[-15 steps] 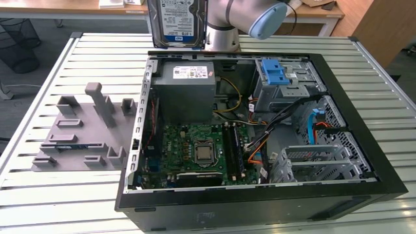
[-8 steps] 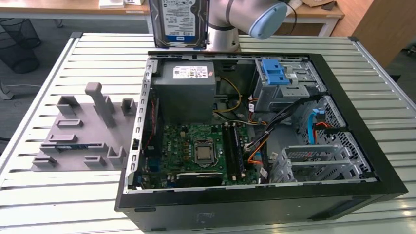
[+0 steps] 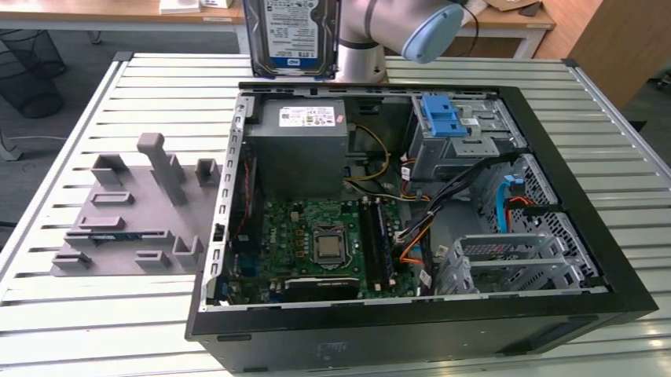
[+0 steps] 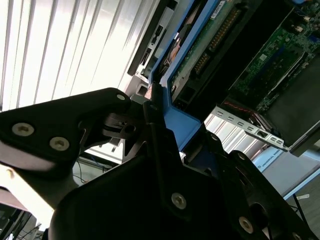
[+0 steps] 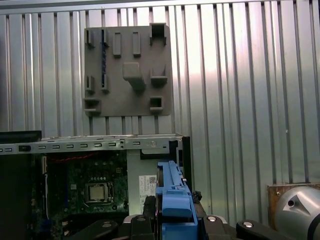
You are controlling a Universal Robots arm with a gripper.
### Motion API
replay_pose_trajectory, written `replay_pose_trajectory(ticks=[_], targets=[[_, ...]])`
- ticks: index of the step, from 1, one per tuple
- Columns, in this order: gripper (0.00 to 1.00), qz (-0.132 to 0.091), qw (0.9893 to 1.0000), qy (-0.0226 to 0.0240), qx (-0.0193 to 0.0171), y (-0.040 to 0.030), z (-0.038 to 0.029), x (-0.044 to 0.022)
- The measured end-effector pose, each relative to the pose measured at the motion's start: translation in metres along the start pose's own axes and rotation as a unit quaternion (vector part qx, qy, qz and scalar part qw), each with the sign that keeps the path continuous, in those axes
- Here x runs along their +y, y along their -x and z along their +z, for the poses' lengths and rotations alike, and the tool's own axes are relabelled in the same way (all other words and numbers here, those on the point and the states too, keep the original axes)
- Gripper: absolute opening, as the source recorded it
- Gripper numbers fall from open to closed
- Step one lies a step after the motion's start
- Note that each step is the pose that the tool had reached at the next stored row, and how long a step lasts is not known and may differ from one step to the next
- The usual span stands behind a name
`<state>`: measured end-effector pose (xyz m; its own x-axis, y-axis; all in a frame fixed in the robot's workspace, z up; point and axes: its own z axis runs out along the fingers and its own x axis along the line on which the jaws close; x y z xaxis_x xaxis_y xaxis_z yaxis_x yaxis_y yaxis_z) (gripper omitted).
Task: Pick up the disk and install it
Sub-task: 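Pick up the disk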
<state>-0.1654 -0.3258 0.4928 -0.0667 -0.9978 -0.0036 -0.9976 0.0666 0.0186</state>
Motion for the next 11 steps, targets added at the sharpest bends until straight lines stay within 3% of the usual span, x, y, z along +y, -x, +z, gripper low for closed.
replay_pose_trajectory(ticks=[6,7,11], targets=[[0.37,0.0,1.0,0.0,0.0,0.0002,-0.0001,-0.0035],[0.37,0.0,1.0,0.0,0.0,0.0013,-0.0003,-0.0201],[0.37,0.0,1.0,-0.0001,0.0,0.0015,-0.0004,-0.0224]])
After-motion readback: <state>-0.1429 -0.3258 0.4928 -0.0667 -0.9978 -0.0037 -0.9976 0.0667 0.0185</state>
